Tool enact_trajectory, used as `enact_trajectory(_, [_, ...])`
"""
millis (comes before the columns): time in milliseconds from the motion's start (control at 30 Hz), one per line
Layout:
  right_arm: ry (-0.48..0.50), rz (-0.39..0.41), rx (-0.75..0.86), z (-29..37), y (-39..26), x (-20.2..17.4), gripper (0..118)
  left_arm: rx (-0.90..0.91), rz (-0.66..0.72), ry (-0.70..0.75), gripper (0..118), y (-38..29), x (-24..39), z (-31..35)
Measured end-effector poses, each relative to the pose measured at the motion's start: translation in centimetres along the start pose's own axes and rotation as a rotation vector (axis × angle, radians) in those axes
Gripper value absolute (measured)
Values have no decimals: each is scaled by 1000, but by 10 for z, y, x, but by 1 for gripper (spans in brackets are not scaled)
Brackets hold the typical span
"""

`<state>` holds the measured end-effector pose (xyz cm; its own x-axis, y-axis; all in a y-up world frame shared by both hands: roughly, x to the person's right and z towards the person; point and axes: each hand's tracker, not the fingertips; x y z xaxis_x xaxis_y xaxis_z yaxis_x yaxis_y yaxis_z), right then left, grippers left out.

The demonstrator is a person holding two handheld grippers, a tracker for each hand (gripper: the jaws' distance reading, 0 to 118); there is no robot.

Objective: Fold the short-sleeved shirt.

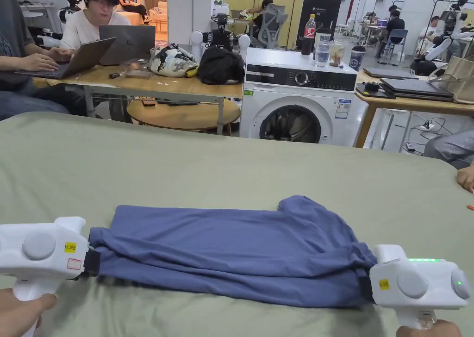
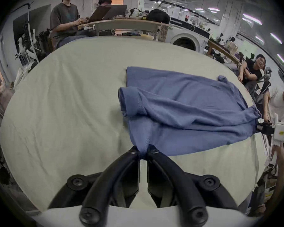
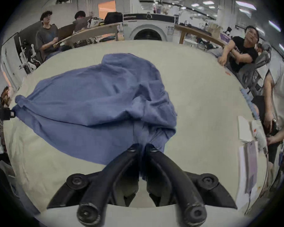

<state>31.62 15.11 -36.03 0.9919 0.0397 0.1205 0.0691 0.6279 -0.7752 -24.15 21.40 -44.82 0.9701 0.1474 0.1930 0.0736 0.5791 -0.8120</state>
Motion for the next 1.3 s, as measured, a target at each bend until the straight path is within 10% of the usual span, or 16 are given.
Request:
enact_trajectory(400, [-8,-2,-54,86,-61,-8,2,-49,25,-18,1,-58,-22,51])
enact_trajectory(867, [-87,-13,-97,41,-106,-29,12,-87,-12,61,1,-101,-12,15])
enact_trajectory(967, [-141,-10,-20,54,-93,-34,50,-42,11,52,25,-94,-8,28])
enact_trajectory(1233, [-81,-66,372,99,-54,-77,49,360,-30,3,38,-83,22,73])
enact_trajectory(1300, [-75,-74,446,102,-50,-90,31,456,-51,17,37,-88,33,79])
